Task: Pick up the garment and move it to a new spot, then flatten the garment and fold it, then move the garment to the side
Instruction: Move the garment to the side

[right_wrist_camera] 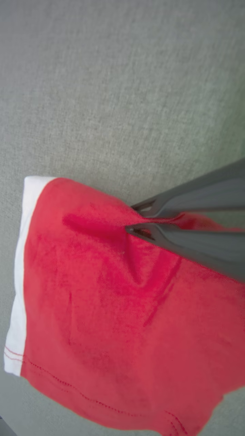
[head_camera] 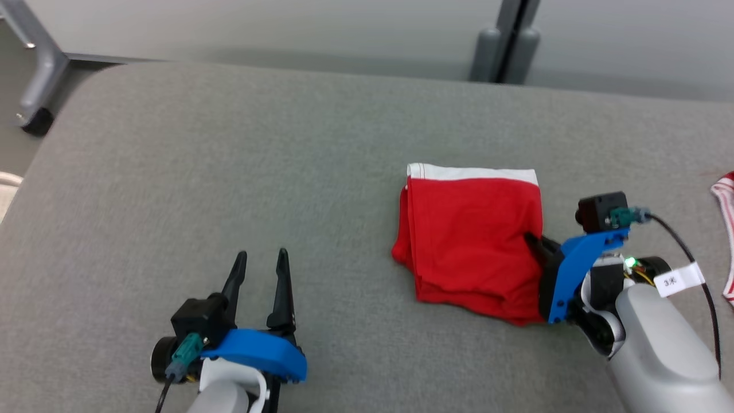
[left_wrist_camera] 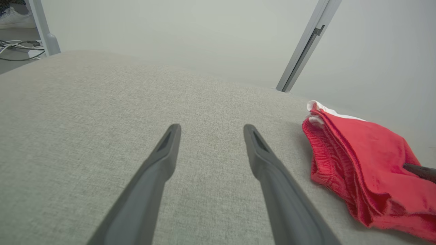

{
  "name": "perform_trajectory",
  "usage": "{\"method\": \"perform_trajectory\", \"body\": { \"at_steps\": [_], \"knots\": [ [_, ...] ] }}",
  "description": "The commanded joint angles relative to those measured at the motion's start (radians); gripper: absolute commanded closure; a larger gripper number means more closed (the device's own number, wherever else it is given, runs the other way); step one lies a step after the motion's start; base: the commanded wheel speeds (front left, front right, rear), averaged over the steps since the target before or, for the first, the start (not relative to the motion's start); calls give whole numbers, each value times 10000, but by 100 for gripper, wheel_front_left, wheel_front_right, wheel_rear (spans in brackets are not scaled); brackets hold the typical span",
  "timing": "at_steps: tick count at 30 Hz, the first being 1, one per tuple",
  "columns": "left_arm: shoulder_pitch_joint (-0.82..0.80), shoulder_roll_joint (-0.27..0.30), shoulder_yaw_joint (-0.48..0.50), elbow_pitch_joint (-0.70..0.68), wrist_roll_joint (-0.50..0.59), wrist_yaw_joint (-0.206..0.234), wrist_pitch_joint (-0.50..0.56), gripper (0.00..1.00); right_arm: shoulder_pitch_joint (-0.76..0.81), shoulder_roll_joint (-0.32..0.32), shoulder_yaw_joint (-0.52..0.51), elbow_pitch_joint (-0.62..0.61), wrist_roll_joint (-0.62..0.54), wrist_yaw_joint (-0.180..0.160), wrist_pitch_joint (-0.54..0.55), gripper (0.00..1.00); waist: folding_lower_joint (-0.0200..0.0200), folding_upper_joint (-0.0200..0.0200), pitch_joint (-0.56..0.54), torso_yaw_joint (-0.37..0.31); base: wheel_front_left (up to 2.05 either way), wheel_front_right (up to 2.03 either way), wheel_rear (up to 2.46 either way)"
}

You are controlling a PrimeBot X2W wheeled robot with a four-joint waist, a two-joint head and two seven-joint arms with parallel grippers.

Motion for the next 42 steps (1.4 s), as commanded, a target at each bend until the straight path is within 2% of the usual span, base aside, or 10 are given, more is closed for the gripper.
{"method": "perform_trajectory", "body": {
  "at_steps": [1, 10, 14, 18, 25, 31, 35, 42],
  "knots": [
    [-153, 59, -78, -82, 87, -16, -32, 0, -120, -188, 111, -124, 82, -2, -85, 100, -1, -2, -130, -382, 0, 0, 0],
    [-503, 175, -349, -595, 316, -38, 175, 0, 56, -1163, 979, -1339, 465, 0, -158, 100, -1, -2, 192, -2495, 0, 0, 0],
    [-611, 261, -435, -856, 405, 2, 325, 0, 320, -1458, 1073, -1932, 651, 0, -68, 100, -1, -2, 363, -3151, 0, 0, 0],
    [-711, 379, -476, -1099, 448, 39, 471, 0, 441, -1697, 943, -2352, 647, 0, -54, 100, -1, -2, 494, -3505, 0, 0, 0],
    [-701, 430, -600, -1354, 492, 65, 616, 0, 450, -1879, 737, -2741, 504, 0, 76, 100, -1, -2, 586, -3572, 0, 0, 0],
    [-670, 444, -655, -1543, 437, 138, 674, 0, -40, -2688, 271, -2874, -49, 0, 635, 100, -1, -2, 687, -3249, 0, 0, 0],
    [-706, 438, -693, -1684, 419, 162, 683, 0, -348, -3508, -226, -2723, -382, 0, 1065, 100, -1, -2, 865, -2930, 0, 0, 0],
    [-819, 451, -742, -1862, 452, 174, 690, 0, -837, -4453, -903, -2239, -780, 0, 1269, 100, -1, -2, 1249, -2504, 0, 0, 0]
  ]
}}
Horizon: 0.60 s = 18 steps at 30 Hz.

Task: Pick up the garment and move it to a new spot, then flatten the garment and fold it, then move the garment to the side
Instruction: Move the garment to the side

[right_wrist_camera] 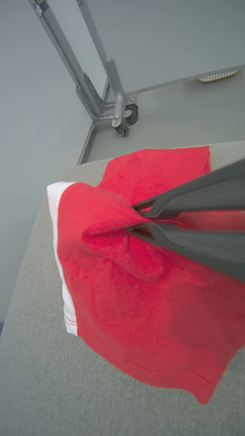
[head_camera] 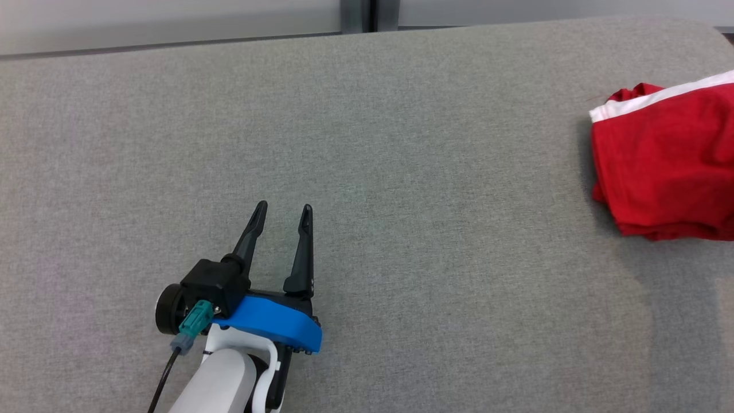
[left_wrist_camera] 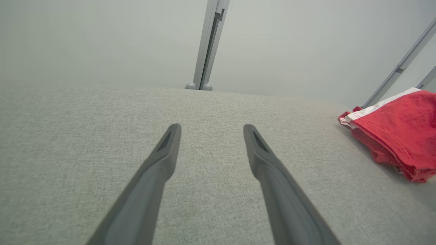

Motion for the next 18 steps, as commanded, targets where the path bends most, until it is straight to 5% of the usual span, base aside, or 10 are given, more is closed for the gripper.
{"method": "perform_trajectory", "body": {
  "at_steps": [1, 17, 18],
  "knots": [
    [-202, 16, 17, -34, 48, 26, 20, 0, -189, -137, -27, 63, -78, 1, 1, 100, -1, -2, 158, 149, 0, 0, 0],
    [-304, 234, -216, -430, 182, 164, 228, 0, -1083, -695, -909, 1921, -1987, 0, -907, 97, -1, -2, 768, 461, 0, 0, 0],
    [-289, 261, -234, -434, 178, 153, 257, 0, -1103, -587, -1086, 2069, -2143, 0, -967, 41, -1, -2, 767, 442, 0, 0, 0]
  ]
}}
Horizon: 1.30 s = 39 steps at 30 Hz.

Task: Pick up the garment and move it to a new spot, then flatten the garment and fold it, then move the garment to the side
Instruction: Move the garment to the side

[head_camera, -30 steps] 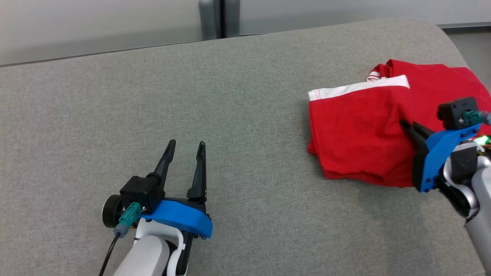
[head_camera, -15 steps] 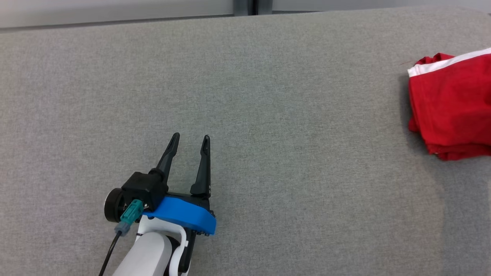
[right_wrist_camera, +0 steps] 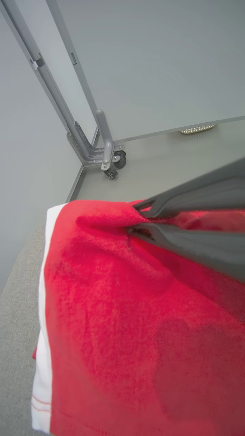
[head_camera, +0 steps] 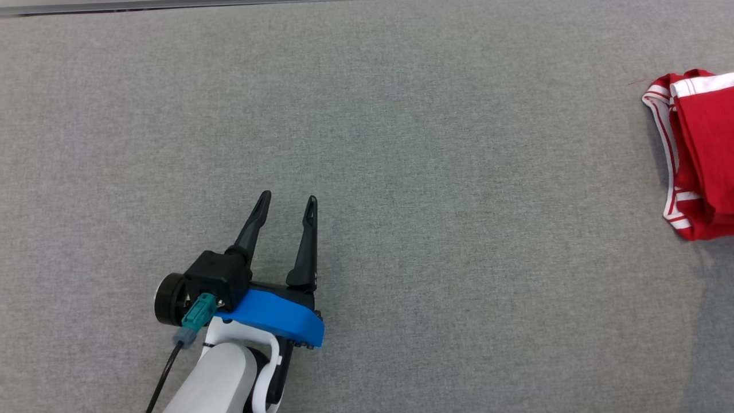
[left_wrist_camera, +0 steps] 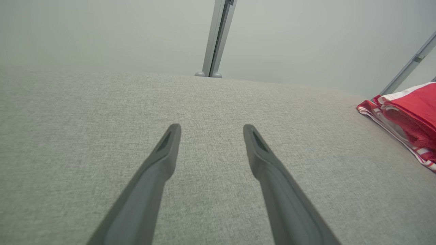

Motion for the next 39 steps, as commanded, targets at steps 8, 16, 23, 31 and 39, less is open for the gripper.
{"method": "perform_trajectory", "body": {
  "at_steps": [8, 16, 23, 31, 39],
  "knots": [
    [73, 159, -95, -67, -5, 77, 154, 0, -191, 767, -549, 399, -1228, 1, -1084, 0, -1, -1, -204, -251, 0, 0, 0],
    [130, 271, -71, -66, -100, 118, 223, 0, -422, 1337, -511, 628, -1627, 0, -2043, 0, -1, -1, -576, -434, 0, 0, 0],
    [-84, 434, 177, 120, -232, 116, -38, 0, -404, 2212, -903, 207, -1911, 1, -2833, 0, -1, -1, -1251, -453, 0, 0, 0],
    [-156, 431, 678, 881, -571, 217, -447, 0, 471, 3539, -1034, -734, -1491, 1, -3605, 0, -1, -1, -2367, -282, 0, 0, 0],
    [442, 391, 997, 1603, -894, 219, -731, 0, 2088, 5058, -1153, -2066, -1148, 1, -4115, 0, -1, -1, -3191, 171, 0, 0, 0]
  ]
}}
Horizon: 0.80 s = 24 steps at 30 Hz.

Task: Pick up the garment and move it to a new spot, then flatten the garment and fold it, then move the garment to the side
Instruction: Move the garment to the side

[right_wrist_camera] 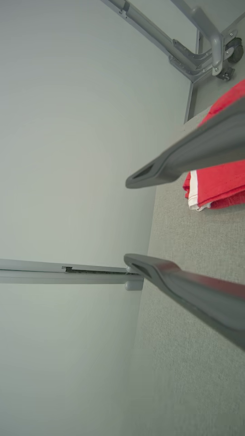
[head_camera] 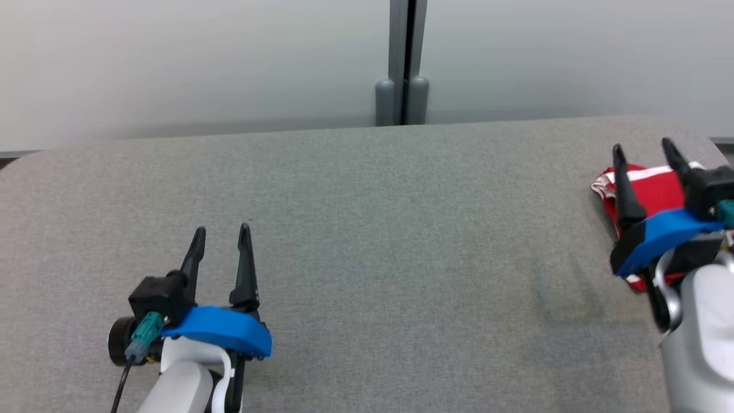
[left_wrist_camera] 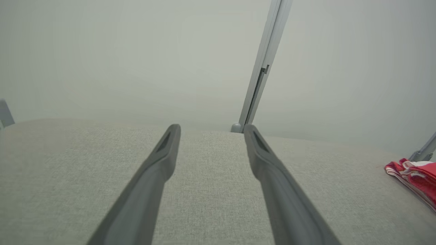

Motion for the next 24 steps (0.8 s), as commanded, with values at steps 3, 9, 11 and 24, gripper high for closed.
{"method": "perform_trajectory", "body": {
  "at_steps": [3, 9, 11, 24],
  "knots": [
    [342, 7, 134, 242, -108, -24, -131, 0, 758, 654, -22, -500, 274, 1, -103, 0, 2, 1, -226, 197, 0, 0, 0],
    [696, -66, 238, 550, -225, -49, -212, 0, 1756, 1204, 61, -1001, 809, 1, -266, 0, 2, 1, -458, 546, 0, 0, 0],
    [886, -107, 216, 703, -261, -78, -224, 0, 2304, 1284, 284, -1212, 1126, 1, -332, 0, 2, 1, -533, 717, 0, 0, 0],
    [1194, -213, 176, 855, -191, -112, -281, 0, 3619, 1288, 1037, -1439, 2288, 1, -817, 0, 2, 1, -641, 1160, 0, 0, 0]
  ]
}}
